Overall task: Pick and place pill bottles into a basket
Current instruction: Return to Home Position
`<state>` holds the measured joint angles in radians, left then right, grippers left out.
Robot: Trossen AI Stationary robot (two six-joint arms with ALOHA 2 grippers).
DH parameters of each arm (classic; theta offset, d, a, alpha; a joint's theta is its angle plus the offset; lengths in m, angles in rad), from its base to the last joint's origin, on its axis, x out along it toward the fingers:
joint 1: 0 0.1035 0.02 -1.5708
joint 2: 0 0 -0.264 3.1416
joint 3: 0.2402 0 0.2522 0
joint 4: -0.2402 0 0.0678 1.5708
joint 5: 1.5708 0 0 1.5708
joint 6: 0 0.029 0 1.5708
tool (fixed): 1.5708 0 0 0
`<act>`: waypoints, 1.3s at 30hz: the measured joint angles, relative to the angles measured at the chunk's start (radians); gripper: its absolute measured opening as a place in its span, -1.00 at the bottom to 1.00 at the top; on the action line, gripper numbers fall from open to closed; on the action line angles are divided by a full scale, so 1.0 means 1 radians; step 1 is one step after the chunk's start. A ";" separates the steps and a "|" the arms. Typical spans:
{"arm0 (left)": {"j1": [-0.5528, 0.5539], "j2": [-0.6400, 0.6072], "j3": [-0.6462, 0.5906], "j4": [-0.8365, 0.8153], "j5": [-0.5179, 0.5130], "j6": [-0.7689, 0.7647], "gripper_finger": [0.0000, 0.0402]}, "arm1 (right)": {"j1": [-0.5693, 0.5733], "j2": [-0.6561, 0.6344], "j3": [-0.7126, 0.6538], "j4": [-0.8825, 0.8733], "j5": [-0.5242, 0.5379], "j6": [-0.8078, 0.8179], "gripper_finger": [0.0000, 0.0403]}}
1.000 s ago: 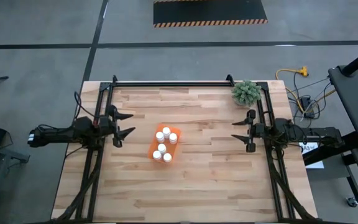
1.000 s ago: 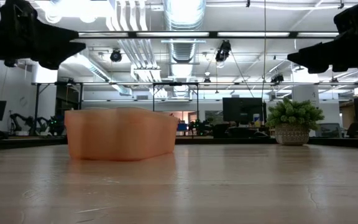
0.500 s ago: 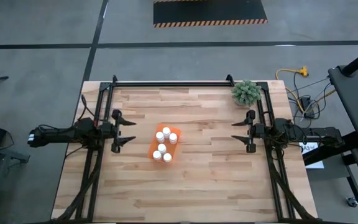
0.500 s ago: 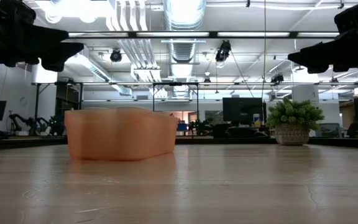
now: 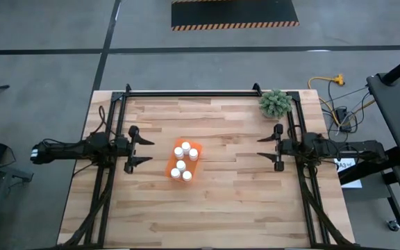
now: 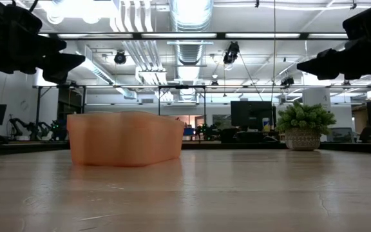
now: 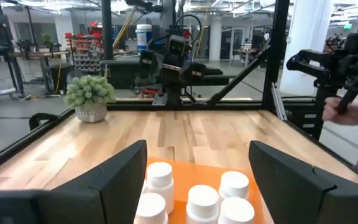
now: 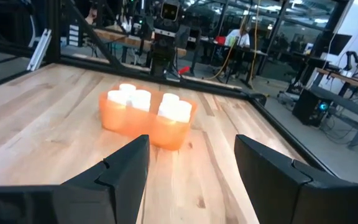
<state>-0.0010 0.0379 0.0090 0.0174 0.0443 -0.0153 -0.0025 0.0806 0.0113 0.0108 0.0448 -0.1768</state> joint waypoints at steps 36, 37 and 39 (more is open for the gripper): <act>0.000 0.042 -0.001 0.034 0.003 -0.004 0.32 | 0.000 0.013 0.000 0.001 0.001 0.001 0.12; 0.000 0.042 -0.001 0.034 0.003 -0.004 0.32 | 0.000 0.013 0.000 0.001 0.001 0.001 0.12; 0.000 0.043 -0.001 0.034 0.003 -0.004 0.32 | 0.000 0.013 0.000 0.001 0.001 0.001 0.12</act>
<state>-0.0010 0.0806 0.0082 0.0513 0.0471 -0.0189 -0.0025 0.0937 0.0113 0.0116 0.0456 -0.1761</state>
